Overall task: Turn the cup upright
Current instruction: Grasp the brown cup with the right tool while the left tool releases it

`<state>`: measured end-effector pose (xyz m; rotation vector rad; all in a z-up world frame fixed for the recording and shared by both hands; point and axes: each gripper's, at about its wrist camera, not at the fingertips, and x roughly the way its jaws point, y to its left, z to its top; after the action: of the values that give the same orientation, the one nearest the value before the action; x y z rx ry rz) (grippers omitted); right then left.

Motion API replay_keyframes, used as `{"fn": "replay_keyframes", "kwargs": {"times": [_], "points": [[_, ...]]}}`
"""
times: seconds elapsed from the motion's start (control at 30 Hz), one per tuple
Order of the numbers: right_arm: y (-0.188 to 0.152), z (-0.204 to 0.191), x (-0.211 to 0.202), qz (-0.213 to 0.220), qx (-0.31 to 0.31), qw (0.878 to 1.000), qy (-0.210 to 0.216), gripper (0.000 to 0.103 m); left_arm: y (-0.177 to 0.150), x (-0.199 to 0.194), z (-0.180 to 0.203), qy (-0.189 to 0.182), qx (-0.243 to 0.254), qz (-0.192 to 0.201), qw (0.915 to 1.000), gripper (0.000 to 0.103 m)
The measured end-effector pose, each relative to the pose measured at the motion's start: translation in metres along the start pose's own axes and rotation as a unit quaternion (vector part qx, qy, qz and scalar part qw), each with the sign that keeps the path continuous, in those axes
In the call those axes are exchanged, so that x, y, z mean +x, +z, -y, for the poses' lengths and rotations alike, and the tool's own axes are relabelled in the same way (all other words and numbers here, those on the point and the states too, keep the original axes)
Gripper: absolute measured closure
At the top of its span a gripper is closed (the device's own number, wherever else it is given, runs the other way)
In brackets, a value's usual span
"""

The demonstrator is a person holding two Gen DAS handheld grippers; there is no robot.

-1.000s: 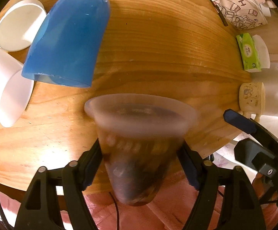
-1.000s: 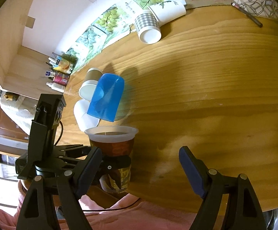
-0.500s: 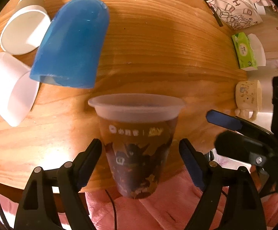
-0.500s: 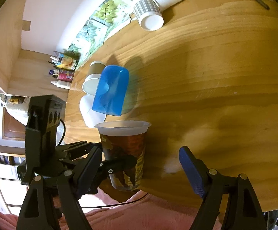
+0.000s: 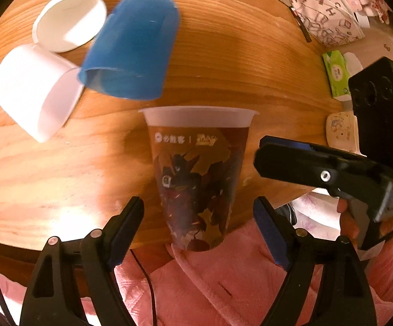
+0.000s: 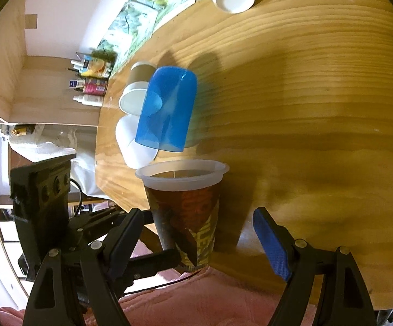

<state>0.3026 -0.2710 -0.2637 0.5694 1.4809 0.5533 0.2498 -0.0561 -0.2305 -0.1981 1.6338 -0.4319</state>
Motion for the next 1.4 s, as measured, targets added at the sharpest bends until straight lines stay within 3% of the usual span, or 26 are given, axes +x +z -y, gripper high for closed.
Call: {"fn": "replay_keyframes", "kwargs": {"times": [0.53, 1.2, 1.4], "points": [[0.02, -0.02, 0.045, -0.078, -0.031, 0.996, 0.015, 0.02, -0.031, -0.016, -0.029, 0.001, -0.064, 0.04, 0.9972, 0.018], [0.022, -0.051, 0.081, -0.092, -0.057, 0.994, -0.003, 0.02, -0.038, -0.02, -0.023, 0.014, -0.087, 0.057, 0.9945, 0.018], [0.018, -0.06, 0.084, -0.08, -0.071, 0.994, -0.013, 0.026, -0.036, -0.018, -0.024, 0.015, -0.081, 0.062, 0.9947, 0.018]]}}
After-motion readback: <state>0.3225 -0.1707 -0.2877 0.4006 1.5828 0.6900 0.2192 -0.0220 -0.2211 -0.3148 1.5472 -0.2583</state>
